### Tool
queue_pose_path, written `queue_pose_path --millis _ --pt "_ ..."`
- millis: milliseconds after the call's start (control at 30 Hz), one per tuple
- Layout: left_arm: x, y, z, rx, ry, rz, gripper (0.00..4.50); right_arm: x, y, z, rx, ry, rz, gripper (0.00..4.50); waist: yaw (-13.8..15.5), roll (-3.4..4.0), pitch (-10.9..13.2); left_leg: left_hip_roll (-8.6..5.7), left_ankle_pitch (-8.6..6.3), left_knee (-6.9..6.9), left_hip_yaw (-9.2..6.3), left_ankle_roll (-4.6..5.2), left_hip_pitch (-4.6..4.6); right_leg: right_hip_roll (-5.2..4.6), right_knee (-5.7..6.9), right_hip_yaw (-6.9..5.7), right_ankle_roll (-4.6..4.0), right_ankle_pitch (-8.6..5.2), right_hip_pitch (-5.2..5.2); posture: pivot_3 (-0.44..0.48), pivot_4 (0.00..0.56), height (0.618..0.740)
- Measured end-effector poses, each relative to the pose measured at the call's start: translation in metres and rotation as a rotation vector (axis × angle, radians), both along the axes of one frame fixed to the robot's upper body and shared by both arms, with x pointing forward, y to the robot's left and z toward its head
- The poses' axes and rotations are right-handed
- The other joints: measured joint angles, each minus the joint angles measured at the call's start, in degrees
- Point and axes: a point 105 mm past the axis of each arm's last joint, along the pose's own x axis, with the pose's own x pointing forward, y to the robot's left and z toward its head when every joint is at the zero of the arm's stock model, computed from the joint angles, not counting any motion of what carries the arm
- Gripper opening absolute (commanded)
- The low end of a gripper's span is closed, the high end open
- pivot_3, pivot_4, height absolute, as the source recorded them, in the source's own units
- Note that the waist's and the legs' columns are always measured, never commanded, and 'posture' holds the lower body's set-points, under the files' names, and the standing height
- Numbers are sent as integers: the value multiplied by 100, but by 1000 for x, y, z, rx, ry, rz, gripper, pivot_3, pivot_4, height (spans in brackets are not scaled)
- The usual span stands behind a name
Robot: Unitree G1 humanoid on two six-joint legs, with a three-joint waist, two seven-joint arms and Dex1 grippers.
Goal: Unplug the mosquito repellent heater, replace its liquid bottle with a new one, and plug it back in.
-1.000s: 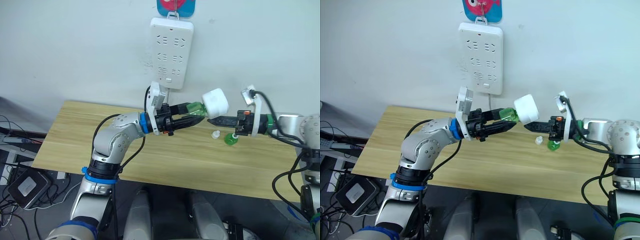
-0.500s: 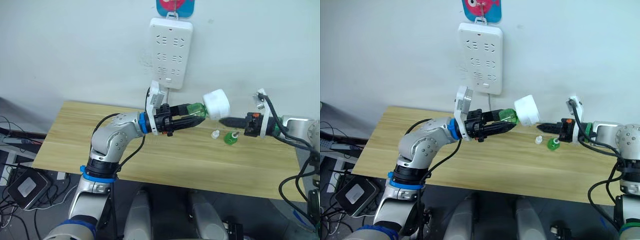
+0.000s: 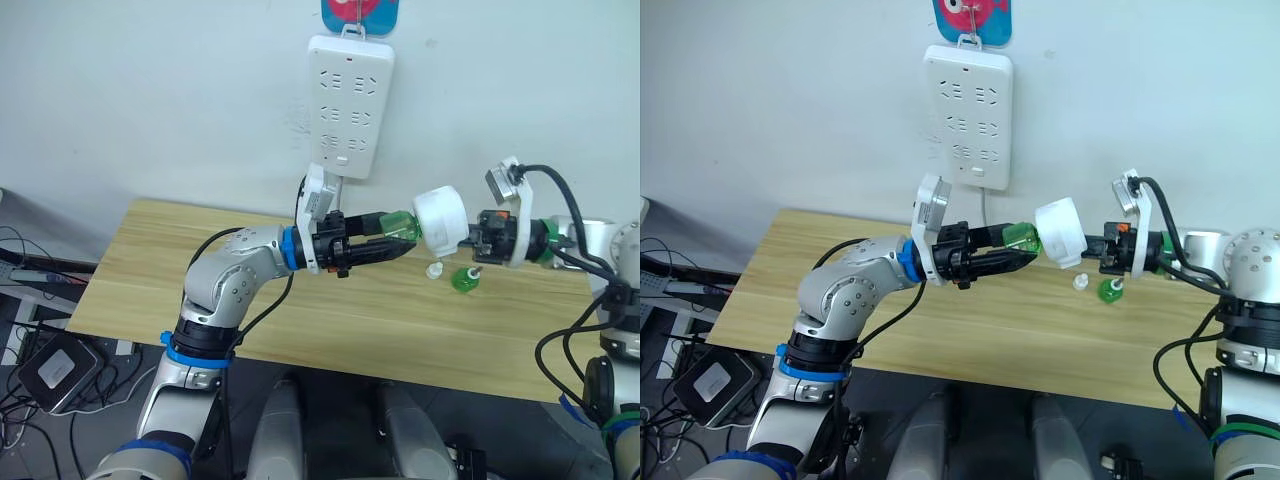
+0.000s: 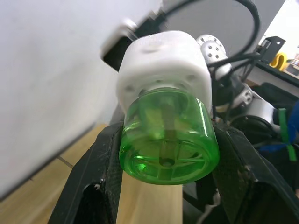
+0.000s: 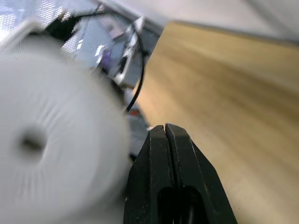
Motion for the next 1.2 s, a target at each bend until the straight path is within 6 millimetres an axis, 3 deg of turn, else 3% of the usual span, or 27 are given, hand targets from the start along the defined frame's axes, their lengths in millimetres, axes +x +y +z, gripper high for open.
queue_pose_path --millis 500,600,767,833,1033,1133,1200 --pt "0 -2 1 8 -93 19 2282 -24 0 21 11 32 101 27 -39 -1 -1 0 0 0 3 1 1 2 -1 4 1 0 0 -39 275 740" --pt "5 1 -7 49 -84 54 2282 -29 4 28 36 31 124 27 -47 -1 -1 1 0 1 3 1 1 2 -1 4 1 0 1 -38 273 740" --pt "18 7 -39 148 6 149 2282 -44 17 42 88 -20 209 27 -79 -1 -1 1 0 1 0 1 -1 2 -1 2 1 -1 0 -36 275 740" --pt "19 7 -42 160 13 154 2282 -45 13 38 63 -18 185 27 -61 -3 -2 1 0 1 -4 1 -3 1 -1 -2 1 -1 0 -36 277 740" --pt "15 11 -40 159 29 127 2282 -41 -6 -3 -200 -79 78 27 -29 -1 -3 3 0 3 -1 0 -1 1 0 -1 2 -1 -2 -37 281 740" --pt "4 24 -47 194 60 69 2282 -15 -30 -9 -387 -292 -27 567 -75 2 -6 5 1 2 6 -1 5 1 -3 1 16 -9 -4 -46 287 740" --pt "-4 36 -56 228 108 23 2282 -1 -42 -6 -468 -448 -40 1257 -131 4 -7 9 1 0 9 -1 10 2 -1 4 26 -15 -4 -57 290 740"
